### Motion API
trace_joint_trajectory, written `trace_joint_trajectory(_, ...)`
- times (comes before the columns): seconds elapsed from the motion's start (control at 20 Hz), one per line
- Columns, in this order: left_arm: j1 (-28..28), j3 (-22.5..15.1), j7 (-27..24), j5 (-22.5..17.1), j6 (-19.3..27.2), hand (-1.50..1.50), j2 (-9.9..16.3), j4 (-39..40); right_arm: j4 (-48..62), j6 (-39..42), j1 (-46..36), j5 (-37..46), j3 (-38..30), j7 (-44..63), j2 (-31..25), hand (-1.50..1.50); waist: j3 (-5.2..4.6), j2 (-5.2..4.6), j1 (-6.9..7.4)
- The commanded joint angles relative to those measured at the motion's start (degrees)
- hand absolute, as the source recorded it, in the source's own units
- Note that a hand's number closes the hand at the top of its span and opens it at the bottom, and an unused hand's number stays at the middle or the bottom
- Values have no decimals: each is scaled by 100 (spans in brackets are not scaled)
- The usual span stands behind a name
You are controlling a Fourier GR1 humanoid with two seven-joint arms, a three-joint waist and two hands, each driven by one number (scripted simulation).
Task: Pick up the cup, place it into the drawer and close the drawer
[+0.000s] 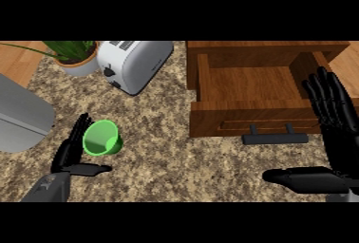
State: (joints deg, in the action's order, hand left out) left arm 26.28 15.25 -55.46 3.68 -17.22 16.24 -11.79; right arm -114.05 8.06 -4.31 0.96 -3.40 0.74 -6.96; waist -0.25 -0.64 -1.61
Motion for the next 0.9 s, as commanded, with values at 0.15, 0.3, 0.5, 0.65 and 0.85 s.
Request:
trace_joint_trajectory(0.15,191,14,-504,-35,-468,-150,-266,74,166,-16,-174,-2,4,-62,47,-150,3,5,26)
trace_joint_trajectory(0.3,210,24,-467,-91,-806,-150,-209,26,204,53,-37,-92,-100,-7,-16,-150,7,17,39)
trace_joint_trajectory(0.5,303,36,-491,-133,-970,-150,-286,27,215,194,-86,-310,-311,-52,-167,-150,-2,-13,-36)
trace_joint_trajectory(0.65,364,73,-476,-229,-1388,-150,-191,-60,304,45,-37,65,64,-42,40,-150,-4,-8,-1)
trace_joint_trajectory(0.85,184,-28,-566,-214,-1757,150,-297,-111,310,187,-98,-240,-231,-147,-110,-150,-3,-3,-22)
